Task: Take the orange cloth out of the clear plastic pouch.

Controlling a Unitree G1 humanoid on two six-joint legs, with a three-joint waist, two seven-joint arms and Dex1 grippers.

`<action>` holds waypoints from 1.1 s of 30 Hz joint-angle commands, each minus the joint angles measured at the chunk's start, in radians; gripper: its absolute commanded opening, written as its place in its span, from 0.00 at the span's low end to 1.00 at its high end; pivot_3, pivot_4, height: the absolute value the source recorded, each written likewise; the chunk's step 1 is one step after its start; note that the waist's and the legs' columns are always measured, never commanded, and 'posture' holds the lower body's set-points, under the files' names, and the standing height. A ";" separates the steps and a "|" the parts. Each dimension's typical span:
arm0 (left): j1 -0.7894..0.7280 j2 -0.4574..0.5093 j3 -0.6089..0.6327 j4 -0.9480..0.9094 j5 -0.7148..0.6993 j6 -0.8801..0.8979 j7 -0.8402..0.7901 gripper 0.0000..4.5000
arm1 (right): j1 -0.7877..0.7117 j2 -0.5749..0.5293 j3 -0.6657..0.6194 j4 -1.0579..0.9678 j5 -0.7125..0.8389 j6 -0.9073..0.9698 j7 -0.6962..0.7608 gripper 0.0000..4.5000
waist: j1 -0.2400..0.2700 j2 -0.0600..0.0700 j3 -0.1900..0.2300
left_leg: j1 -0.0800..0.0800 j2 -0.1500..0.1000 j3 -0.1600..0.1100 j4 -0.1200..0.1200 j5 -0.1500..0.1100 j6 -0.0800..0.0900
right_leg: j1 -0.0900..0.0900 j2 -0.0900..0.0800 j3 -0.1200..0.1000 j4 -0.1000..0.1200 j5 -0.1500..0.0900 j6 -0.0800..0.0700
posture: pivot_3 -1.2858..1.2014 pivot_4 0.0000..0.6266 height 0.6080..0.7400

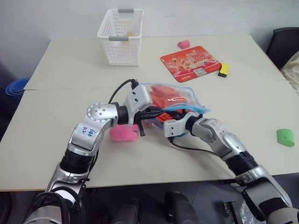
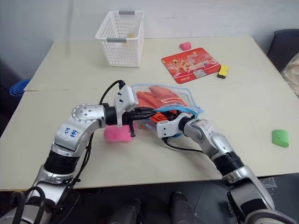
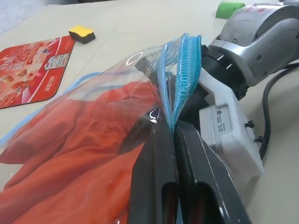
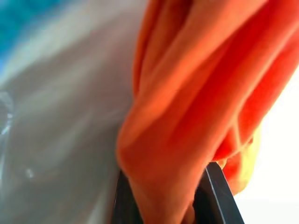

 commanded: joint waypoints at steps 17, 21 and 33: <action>-0.011 0.005 -0.088 0.129 0.180 -0.192 0.083 0.00 | 0.176 -0.301 -0.077 -0.405 0.113 -0.306 0.083 0.00 | 0.019 0.000 0.000 | 0.000 0.000 0.001 0.000 0.000 0.000 | -0.001 0.000 0.001 -0.002 0.000 0.000 | 0.52 0.24 1.00; -0.021 0.015 -0.072 0.176 0.200 -0.209 0.098 0.00 | 0.275 -0.423 -0.116 -0.449 0.227 -0.415 0.132 0.00 | 0.022 0.000 0.000 | -0.001 -0.001 0.001 0.000 0.000 0.000 | 0.000 0.000 0.001 -0.002 0.000 0.000 | 0.52 0.24 1.00; -0.029 0.127 -0.009 0.226 0.206 -0.240 0.052 0.00 | 0.708 -0.746 -0.486 -0.283 0.327 -0.552 0.138 0.00 | 0.022 0.000 0.000 | 0.000 0.000 0.002 0.000 0.000 0.000 | -0.001 0.000 0.002 -0.003 0.000 0.000 | 0.52 0.24 1.00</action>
